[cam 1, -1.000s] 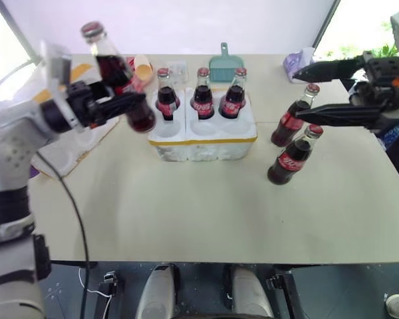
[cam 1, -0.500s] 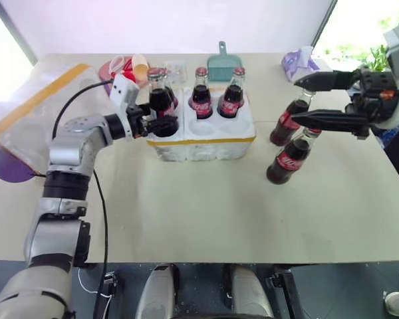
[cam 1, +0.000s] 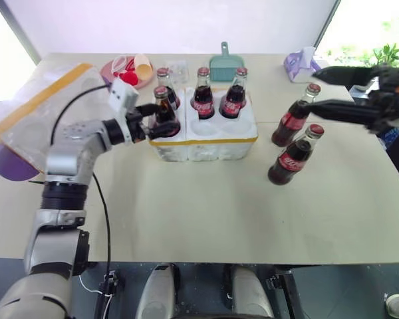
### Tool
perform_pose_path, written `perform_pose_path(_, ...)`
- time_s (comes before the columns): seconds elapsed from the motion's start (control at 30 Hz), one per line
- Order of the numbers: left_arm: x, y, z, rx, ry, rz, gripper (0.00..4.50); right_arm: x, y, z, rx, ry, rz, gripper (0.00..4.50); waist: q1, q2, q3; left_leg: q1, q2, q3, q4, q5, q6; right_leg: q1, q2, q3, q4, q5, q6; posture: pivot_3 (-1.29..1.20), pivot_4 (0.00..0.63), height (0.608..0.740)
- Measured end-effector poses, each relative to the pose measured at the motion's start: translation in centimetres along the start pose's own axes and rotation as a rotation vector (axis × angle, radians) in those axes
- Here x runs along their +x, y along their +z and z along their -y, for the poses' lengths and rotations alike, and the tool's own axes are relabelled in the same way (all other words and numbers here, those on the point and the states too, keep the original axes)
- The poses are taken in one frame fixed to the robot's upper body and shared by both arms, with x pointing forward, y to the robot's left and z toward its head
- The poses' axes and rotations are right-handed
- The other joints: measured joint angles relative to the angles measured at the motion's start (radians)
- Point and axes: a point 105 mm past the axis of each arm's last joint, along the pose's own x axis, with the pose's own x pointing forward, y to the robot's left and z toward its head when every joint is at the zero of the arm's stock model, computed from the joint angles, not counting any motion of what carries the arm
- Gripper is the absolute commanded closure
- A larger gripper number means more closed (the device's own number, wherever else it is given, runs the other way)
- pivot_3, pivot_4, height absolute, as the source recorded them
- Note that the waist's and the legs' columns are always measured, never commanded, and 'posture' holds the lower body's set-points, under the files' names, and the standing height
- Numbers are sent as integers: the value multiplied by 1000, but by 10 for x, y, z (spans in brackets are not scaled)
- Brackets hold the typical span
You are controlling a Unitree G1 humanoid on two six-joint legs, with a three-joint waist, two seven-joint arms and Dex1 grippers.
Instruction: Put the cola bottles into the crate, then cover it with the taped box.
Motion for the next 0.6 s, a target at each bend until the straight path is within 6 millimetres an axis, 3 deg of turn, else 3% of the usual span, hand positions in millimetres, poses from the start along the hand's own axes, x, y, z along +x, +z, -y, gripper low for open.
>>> perform_pose_path(0.1,-23,36,5,-28,-26,75,79,-32,-9,0,45,-98,-22,0,0,-1,-1,1,0,-1,-1,0,0,1,0,-1,-1,0,0,0,150,736)
perform_pose_path(0.2,-49,70,24,-33,-103,115,79,-58,-48,-7,171,-195,-100,0,-2,-1,-1,2,0,0,0,0,0,3,0,0,1,0,0,0,150,736)
perform_pose_path(0.27,-58,80,41,-20,-164,105,79,-67,-65,-14,221,-247,-118,0,-3,0,-2,5,0,0,0,0,0,4,0,0,2,0,0,0,150,736)
perform_pose_path(0.33,-61,77,55,-14,-221,64,79,-70,-80,-19,233,-292,-130,0,-5,0,-2,13,0,0,-2,0,0,12,0,0,1,0,0,0,150,736)
perform_pose_path(0.4,-64,55,76,6,-288,-50,79,-66,-102,-24,223,-373,-132,0,-9,-2,-3,22,1,0,-5,-1,0,21,1,0,-2,-1,0,0,150,736)
perform_pose_path(0.5,-58,19,104,0,-409,-181,79,-49,-137,-29,283,-455,-97,0,-9,-1,-3,20,1,0,-3,0,0,20,1,1,-3,-1,-1,0,150,736)
perform_pose_path(0.6,-50,5,111,27,-427,-203,79,-33,-145,-28,291,-504,-38,0,-4,0,-2,19,0,0,-3,0,0,19,1,1,-3,-1,-1,0,150,736)
